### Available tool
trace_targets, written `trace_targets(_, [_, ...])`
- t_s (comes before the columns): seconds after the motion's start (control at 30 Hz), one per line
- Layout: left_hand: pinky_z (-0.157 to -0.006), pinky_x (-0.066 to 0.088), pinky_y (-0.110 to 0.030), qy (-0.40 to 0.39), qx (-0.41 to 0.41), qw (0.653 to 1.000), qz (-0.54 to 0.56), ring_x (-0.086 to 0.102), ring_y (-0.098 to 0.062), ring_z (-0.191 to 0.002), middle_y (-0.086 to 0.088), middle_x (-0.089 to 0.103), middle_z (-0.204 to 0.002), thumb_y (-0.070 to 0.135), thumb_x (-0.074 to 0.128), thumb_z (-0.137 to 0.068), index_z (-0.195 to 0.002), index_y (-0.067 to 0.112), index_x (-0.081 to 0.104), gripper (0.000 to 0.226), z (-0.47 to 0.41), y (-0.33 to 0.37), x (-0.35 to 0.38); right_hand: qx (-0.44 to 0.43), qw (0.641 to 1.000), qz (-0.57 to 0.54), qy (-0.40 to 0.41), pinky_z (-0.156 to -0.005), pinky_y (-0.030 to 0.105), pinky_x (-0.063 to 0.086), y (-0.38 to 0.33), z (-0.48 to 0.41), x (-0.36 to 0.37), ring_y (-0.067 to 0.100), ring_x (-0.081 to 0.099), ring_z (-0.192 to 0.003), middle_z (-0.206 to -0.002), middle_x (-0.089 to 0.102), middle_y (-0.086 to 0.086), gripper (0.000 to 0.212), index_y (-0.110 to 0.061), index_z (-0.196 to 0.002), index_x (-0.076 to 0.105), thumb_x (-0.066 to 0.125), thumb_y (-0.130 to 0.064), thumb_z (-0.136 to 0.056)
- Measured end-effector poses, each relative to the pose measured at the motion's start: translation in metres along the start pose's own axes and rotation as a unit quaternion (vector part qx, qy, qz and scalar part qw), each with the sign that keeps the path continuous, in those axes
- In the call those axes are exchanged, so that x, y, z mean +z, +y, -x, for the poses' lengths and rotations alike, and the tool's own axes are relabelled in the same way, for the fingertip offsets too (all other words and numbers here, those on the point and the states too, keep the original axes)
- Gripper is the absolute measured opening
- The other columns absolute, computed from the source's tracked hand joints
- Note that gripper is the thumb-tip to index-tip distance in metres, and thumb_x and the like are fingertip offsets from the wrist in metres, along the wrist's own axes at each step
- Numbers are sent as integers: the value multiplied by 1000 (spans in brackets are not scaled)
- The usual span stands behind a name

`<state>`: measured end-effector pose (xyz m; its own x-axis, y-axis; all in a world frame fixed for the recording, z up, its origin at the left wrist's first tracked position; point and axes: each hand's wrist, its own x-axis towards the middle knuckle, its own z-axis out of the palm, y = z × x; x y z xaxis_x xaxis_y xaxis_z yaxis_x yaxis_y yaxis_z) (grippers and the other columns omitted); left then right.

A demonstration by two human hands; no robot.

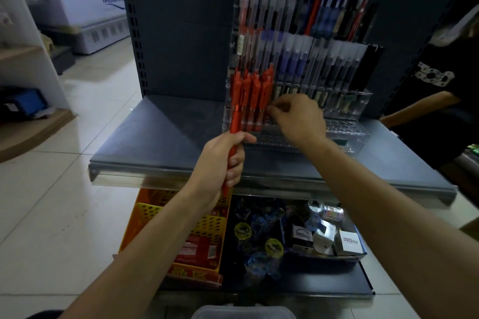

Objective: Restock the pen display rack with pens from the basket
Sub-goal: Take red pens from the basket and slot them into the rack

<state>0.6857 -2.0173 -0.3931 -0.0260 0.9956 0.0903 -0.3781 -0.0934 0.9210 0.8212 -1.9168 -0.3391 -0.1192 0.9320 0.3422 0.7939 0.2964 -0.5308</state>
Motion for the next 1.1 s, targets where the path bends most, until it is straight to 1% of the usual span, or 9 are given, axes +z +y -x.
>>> trace_targets(0.13, [-34,21,-22,6,-9,1000,-8,25,-8,-37,4,31,-53,22,40,-101,-91,9,61,26,-2,2,-1,-19,1000,17,14,-76,38,55,1,-3,3,24,66,-90,-95,72,1,20,-26,-106,70,62,-37,-92])
trace_targets(0.27, [-34,21,-21,12,-15,1000,-8,25,-7,-36,5,31,-52,22,40,-101,-90,10,61,26,-3,2,-1,-29,997,67,4,-78,43,55,-2,-7,3,31,66,-90,-95,72,7,21,-21,-104,71,60,-35,-93])
trace_targets(0.43, [-34,21,-22,16,-23,1000,-12,26,-7,-36,4,32,-52,23,40,-101,-91,9,60,26,-2,0,0,-34,994,103,-6,-71,38,52,-3,-8,4,33,64,-84,-85,67,9,25,-15,-87,67,58,-37,-92])
trace_targets(0.57, [-33,22,-22,20,-23,1000,-7,26,-8,-36,4,32,-52,23,40,-101,-89,9,60,27,-3,2,-2,-35,992,121,-29,-72,39,50,-1,-8,8,35,63,-86,-87,67,9,24,-15,-89,65,57,-37,-91])
trace_targets(0.7, [-34,22,-22,26,-28,999,-14,26,-8,-36,4,32,-52,23,41,-101,-90,9,60,27,-3,2,-2,-15,996,84,-29,-70,36,50,2,-9,4,31,64,-86,-87,68,6,13,-23,-86,66,63,-35,-89])
trace_targets(0.87, [-36,22,-22,5,-18,1000,5,26,-9,-38,4,31,-53,20,34,-101,-91,7,58,29,-2,5,2,-22,997,79,2,-73,37,54,4,0,8,31,66,-87,-93,72,7,23,-20,-103,73,60,-35,-92])
trace_targets(0.97, [-42,24,-24,-3,-3,1000,30,29,-11,-42,0,38,-55,13,24,-97,-100,6,48,25,-1,6,3,-36,998,49,19,-69,35,54,7,5,10,25,66,-77,-84,72,4,26,-19,-104,74,56,-34,-93])
trace_targets(1.03, [-46,26,-27,10,14,1000,21,33,-13,-45,-4,48,-59,7,23,-96,-105,10,40,19,0,5,5,-44,999,-3,28,-61,27,47,10,12,10,14,61,-67,-74,67,-4,22,-17,-100,72,55,-31,-94])
trace_targets(1.1, [-49,31,-27,21,19,1000,11,39,-14,-48,-6,55,-68,4,26,-97,-103,11,37,15,0,4,7,-56,995,-72,35,-53,22,39,12,23,9,5,51,-57,-64,58,-9,17,-18,-93,68,55,-27,-96])
